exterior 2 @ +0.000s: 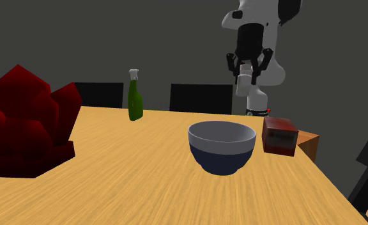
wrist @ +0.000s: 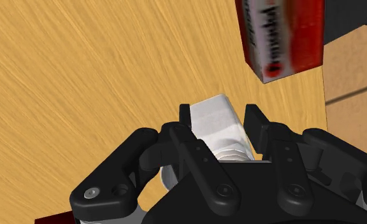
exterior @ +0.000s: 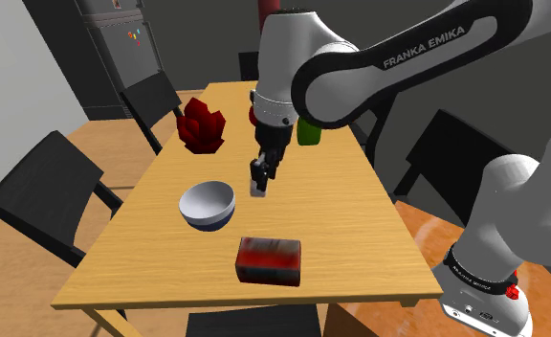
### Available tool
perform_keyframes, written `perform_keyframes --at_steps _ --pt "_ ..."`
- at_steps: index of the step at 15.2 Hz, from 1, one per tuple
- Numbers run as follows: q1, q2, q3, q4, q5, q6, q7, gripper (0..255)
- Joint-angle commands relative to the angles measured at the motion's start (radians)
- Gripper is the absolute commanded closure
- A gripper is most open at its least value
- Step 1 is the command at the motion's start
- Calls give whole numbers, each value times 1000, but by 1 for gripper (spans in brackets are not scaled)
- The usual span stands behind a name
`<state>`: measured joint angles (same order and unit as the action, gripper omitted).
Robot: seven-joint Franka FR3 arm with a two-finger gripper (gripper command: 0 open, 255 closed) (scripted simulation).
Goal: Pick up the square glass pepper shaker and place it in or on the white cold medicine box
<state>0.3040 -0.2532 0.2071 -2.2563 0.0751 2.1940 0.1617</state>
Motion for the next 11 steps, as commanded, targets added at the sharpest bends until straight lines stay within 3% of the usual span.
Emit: perform_keyframes --at_steps 1,7,11 --pt "20 -30 29 -31 6 3 46 255" --pt "83 -109 126 -91 33 -9 187 255" --pt "83 -92 133 -130 31 48 190 255"
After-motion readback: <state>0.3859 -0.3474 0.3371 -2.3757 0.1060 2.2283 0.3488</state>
